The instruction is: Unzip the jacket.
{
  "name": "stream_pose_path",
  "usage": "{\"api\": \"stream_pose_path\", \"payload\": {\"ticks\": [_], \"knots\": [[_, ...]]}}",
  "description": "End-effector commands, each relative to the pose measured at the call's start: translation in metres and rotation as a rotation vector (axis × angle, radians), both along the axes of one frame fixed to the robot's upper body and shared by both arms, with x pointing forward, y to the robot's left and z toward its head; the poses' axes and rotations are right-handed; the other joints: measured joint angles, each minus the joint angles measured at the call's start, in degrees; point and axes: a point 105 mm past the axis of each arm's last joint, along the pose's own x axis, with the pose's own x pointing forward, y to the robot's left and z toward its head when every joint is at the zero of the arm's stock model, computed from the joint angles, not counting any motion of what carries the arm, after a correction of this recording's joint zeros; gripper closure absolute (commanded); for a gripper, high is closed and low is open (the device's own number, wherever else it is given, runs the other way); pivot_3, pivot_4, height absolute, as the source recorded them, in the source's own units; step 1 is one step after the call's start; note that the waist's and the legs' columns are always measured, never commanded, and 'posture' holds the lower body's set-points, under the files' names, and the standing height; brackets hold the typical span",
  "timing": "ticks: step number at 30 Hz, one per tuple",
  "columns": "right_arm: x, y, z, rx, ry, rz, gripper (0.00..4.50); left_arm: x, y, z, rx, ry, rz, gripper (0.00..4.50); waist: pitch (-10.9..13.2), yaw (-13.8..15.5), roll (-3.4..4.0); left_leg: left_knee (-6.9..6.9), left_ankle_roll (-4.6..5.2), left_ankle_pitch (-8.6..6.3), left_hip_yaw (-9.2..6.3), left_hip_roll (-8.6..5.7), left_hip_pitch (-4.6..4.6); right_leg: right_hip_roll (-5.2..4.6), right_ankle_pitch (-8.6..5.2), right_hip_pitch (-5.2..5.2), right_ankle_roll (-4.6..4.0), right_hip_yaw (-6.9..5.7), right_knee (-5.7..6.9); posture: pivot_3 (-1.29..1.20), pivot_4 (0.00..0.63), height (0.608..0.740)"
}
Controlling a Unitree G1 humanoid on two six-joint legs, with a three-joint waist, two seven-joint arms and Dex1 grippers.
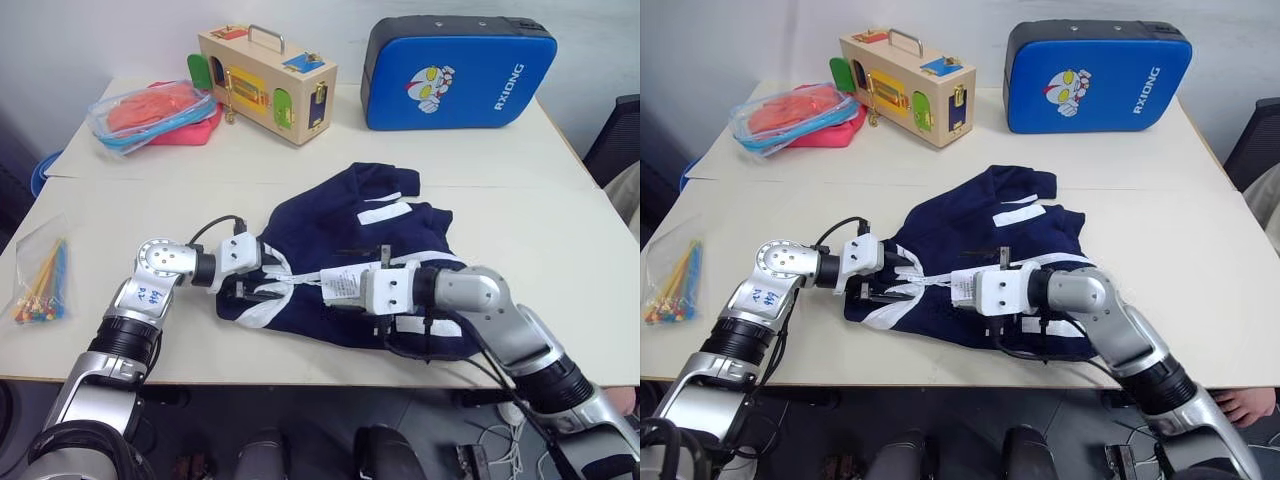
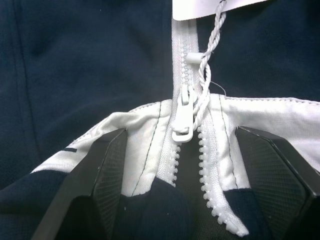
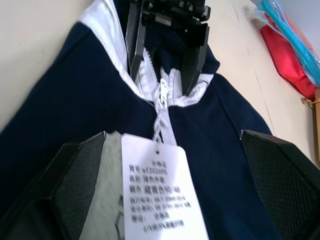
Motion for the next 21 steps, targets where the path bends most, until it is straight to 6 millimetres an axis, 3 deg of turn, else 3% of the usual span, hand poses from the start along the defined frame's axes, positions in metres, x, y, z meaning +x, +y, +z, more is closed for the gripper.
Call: {"api": "stream_pose_path", "payload": {"ticks": [1,11,16,19,21], "knots": [[-0.005,0.007,0.005,0.002,-0.057,0.002,0.00,-0.003,0.000,-0.013,0.044,0.026,0.002,0.88,0.0,0.0,0.00,0.00,0.00,0.00,0.00,0.00,0.00,0.00,0.00,0.01,0.00,0.00,0.00,0.00,0.150,0.740],[0.002,-0.015,-0.020,-0.178,-0.156,-0.032,0.00,-0.001,0.001,-0.010,0.039,0.014,0.015,0.88,0.0,0.0,0.00,-0.01,0.00,0.00,-0.02,0.00,0.01,0.00,0.00,0.02,0.00,-0.02,-0.02,0.00,0.150,0.740],[0.012,-0.018,-0.011,-0.052,-0.090,-0.123,0.00,-0.002,0.001,-0.010,0.041,0.011,0.007,0.88,0.0,0.0,0.00,0.00,0.00,0.00,-0.03,0.00,0.01,0.00,0.00,0.03,0.00,-0.02,-0.01,0.00,0.150,0.740],[0.016,-0.020,-0.009,-0.002,-0.049,-0.150,0.59,-0.003,0.001,-0.011,0.046,0.011,0.003,0.85,0.0,0.0,0.00,0.00,0.00,0.00,-0.03,0.00,0.01,0.00,0.00,0.03,0.00,-0.02,-0.02,0.00,0.150,0.740],[0.016,-0.021,-0.006,0.026,-0.026,-0.153,1.27,-0.004,0.002,-0.012,0.048,0.012,0.002,0.85,0.0,0.0,0.00,0.00,0.00,0.00,-0.03,0.00,0.01,0.00,0.00,0.04,0.00,-0.03,-0.02,0.00,0.150,0.740]]}}
